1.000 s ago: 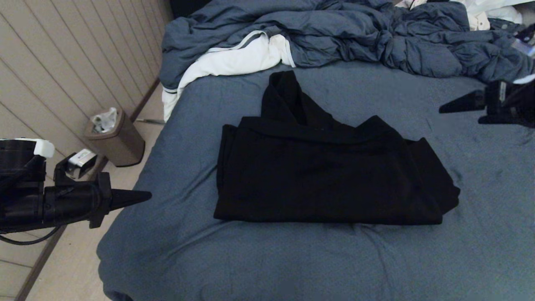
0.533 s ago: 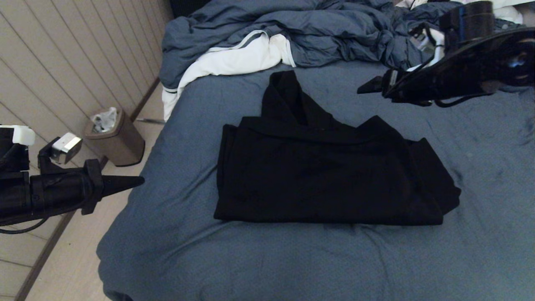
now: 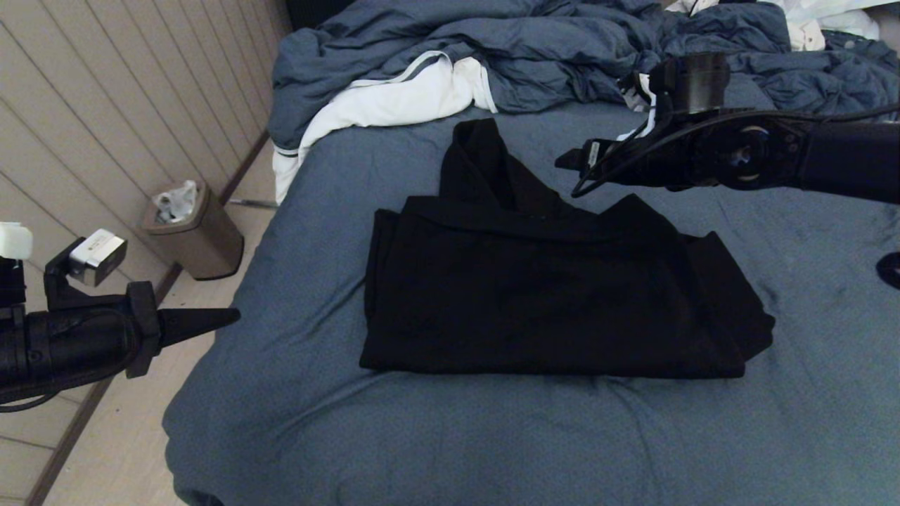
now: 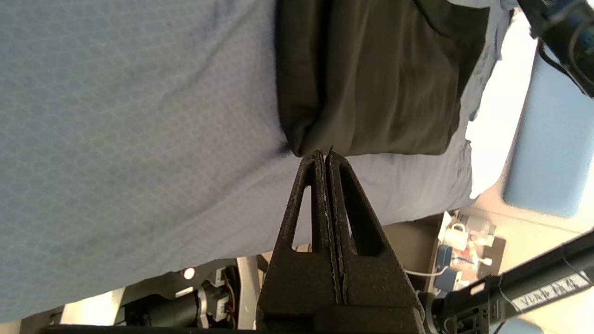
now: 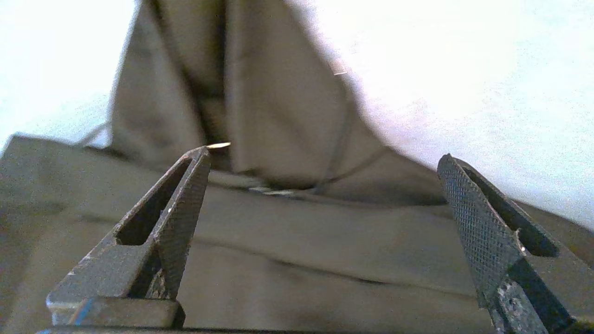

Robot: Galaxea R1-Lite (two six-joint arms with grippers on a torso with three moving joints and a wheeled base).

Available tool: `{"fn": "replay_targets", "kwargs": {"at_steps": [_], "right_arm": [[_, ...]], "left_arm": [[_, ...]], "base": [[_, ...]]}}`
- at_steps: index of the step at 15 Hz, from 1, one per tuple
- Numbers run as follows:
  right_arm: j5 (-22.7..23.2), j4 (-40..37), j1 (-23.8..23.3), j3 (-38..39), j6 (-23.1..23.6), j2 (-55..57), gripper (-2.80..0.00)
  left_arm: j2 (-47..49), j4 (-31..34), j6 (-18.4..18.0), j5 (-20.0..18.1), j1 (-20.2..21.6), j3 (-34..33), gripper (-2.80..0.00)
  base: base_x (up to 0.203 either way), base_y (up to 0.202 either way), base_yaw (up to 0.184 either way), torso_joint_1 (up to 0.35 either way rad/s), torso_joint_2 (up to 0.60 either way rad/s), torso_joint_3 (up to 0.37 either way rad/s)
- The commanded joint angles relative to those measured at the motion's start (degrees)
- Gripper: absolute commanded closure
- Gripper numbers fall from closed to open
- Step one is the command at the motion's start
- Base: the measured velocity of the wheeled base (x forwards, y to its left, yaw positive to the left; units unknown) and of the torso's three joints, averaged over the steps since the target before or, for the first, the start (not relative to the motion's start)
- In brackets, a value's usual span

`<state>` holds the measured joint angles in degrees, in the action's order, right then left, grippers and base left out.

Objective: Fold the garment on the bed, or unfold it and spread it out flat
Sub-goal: Fold the black sweatshirt

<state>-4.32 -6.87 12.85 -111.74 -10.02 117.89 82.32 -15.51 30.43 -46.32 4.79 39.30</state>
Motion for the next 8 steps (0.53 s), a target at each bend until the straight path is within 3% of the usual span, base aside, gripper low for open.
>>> {"fn": "replay_targets", "kwargs": {"at_steps": [1, 8], "right_arm": [[0.1, 0.3, 1.5, -0.1, 0.0, 1.1, -2.80], [-0.4, 0.6, 2.5, -0.1, 2.3, 2.1, -2.80]], "left_arm": [[-0.1, -0.1, 0.2, -0.3, -0.1, -0.1, 0.00], [0.5, -0.1, 0.2, -0.3, -0.3, -0.2, 0.00]], "base": [[0.000, 0.000, 0.000, 0.000, 0.00, 0.000], [0.000, 0.000, 0.000, 0.000, 0.00, 0.000]]}}
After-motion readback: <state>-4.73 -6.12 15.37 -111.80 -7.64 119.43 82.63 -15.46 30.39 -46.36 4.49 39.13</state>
